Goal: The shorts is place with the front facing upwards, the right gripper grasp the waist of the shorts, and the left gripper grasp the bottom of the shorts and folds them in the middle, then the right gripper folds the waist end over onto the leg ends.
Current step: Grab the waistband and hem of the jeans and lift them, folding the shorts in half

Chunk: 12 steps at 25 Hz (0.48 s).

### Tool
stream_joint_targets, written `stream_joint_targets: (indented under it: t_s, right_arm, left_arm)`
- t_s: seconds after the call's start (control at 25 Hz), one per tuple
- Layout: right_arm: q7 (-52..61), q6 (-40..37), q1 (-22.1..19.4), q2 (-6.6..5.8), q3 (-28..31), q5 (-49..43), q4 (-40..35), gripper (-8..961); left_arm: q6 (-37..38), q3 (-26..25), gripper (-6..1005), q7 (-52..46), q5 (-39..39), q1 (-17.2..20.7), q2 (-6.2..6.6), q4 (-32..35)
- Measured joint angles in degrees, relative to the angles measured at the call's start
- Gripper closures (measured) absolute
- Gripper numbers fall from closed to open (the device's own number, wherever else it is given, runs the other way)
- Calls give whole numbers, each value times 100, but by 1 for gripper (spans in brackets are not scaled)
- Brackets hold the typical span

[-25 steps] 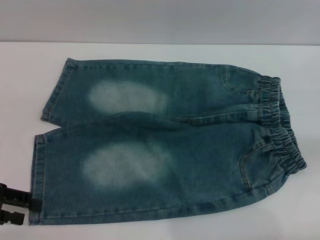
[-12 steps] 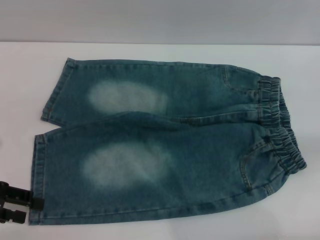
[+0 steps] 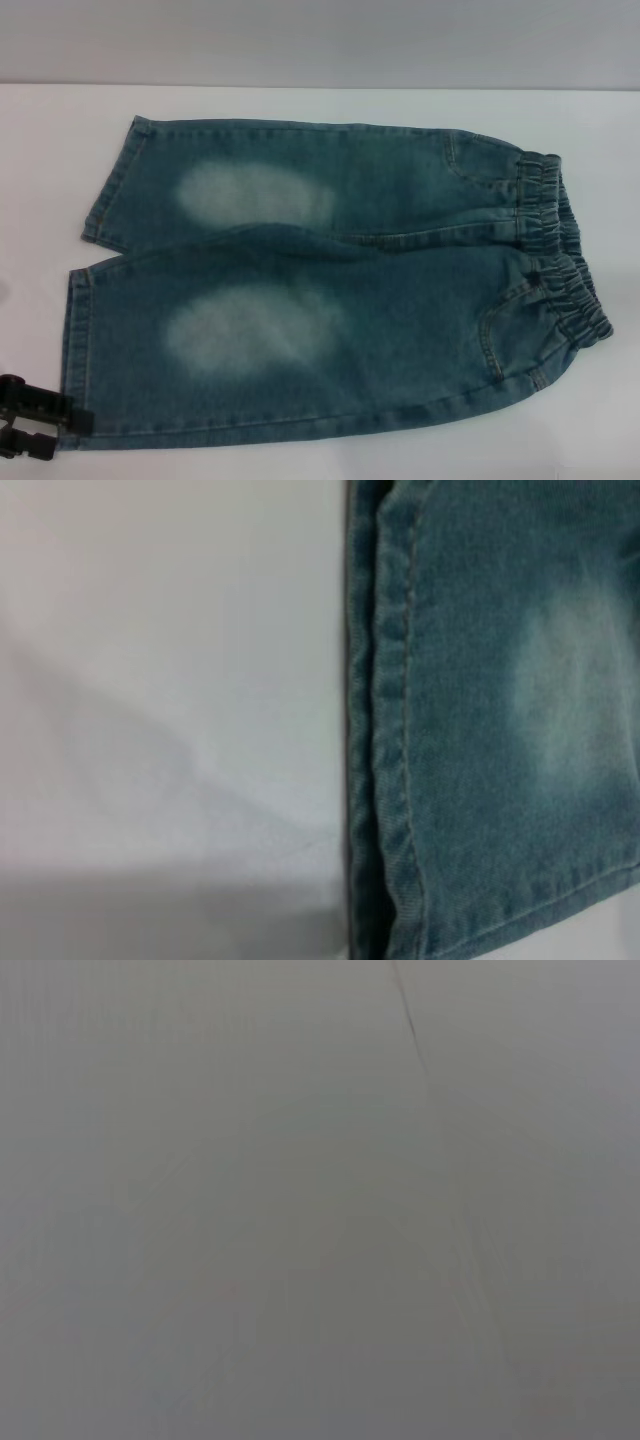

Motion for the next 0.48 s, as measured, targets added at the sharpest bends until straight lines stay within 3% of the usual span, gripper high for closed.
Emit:
stream_joint_targets:
  t_s: [0.48]
  right_arm:
    - [0,-1,11,-9,-17,0,7,508]
  left_arm:
    - [-74,39,234,8,61,-72,-99,0]
